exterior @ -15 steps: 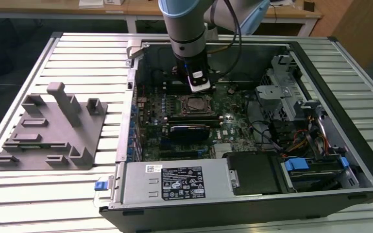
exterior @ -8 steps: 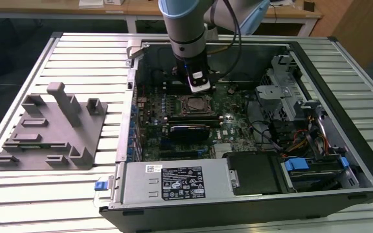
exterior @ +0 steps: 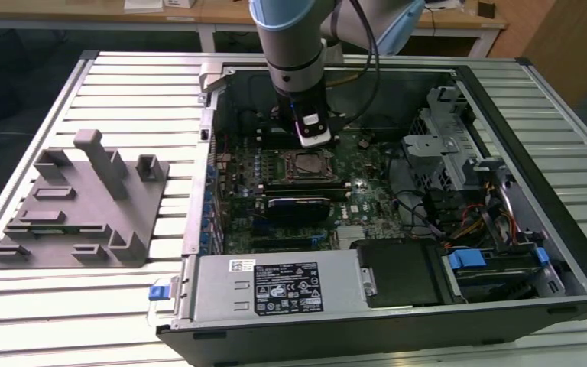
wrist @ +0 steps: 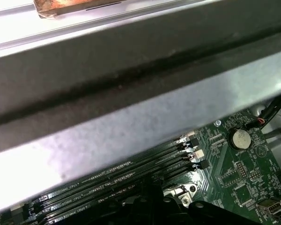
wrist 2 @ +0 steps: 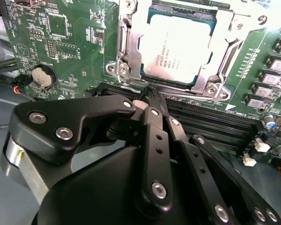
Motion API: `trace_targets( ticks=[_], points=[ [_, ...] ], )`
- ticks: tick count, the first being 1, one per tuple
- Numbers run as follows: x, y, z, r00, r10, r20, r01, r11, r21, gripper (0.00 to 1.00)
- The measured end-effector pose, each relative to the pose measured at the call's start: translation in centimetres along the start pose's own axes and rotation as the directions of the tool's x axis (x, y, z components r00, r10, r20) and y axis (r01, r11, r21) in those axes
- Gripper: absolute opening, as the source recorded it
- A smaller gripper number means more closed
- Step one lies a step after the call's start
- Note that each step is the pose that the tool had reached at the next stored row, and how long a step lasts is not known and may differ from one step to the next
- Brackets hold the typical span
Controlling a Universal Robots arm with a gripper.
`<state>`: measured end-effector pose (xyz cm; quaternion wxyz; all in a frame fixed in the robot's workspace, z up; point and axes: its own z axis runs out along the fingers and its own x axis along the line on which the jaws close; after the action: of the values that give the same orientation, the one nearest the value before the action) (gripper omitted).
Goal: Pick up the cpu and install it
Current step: 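Install the first cpu locking lever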
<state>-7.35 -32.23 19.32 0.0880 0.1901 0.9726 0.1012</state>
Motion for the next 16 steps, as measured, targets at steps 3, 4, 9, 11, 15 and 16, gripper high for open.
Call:
trace_targets(
  ticks=[3, 4, 9, 11, 15, 16],
  points=[
    [-0.01, -0.01, 0.06, 1.0, 0.0, 0.0005, 0.0, 1.0, 0.0012, 0.11],
    [-0.01, -0.02, 0.08, 1.0, 0.0, 0.0006, 0.0, 1.0, 0.0017, 0.11],
    [-0.03, -0.02, 0.22, 1.0, -0.001, 0.0015, 0.001, 1.0, 0.0017, 0.11],
    [-0.04, -0.04, 0.22, 1.0, -0.001, 0.0015, 0.001, 1.0, 0.0032, 0.11],
    [-0.12, -0.04, 0.29, 1.0, -0.001, 0.0014, 0.001, 1.0, 0.0036, 0.11],
    [-0.13, -0.04, 0.3, 1.0, -0.001, 0.0014, 0.001, 1.0, 0.0035, 0.11]
  ],
)
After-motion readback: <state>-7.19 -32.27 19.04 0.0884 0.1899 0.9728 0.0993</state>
